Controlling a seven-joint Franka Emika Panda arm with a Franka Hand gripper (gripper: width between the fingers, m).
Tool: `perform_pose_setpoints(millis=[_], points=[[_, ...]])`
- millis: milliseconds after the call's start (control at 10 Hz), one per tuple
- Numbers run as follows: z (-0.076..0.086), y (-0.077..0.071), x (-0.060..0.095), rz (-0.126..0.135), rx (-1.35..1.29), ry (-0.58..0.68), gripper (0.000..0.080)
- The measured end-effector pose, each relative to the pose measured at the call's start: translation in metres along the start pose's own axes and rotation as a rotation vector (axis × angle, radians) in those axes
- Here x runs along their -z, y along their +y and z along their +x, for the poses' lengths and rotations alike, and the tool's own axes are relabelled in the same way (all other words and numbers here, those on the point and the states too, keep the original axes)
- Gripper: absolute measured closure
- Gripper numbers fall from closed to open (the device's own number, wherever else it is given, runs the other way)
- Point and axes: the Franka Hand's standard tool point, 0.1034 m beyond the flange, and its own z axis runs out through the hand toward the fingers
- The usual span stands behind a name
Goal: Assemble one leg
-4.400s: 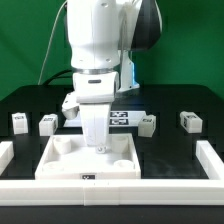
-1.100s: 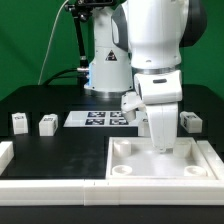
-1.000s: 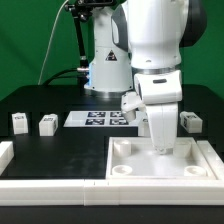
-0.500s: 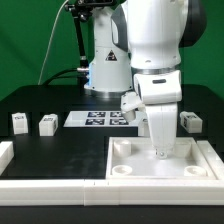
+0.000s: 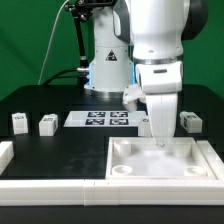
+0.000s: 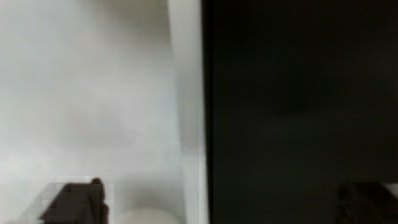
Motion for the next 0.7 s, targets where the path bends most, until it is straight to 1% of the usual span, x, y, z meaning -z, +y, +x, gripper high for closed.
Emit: perform_pose_setpoints(millis=[200,300,600,700], points=[[0.002,-0.008,0.017,-0.012,-0.038,-0.012,0.0150],[0.004,-0.014,0.021,-0.015,-0.059,-0.015,0.0150],[0.002,-0.014,0.017,-0.008,-0.096,-0.013,0.0150],[0.002,-0.014,0.017,-0.008,-0.184,-0.013,0.0150]])
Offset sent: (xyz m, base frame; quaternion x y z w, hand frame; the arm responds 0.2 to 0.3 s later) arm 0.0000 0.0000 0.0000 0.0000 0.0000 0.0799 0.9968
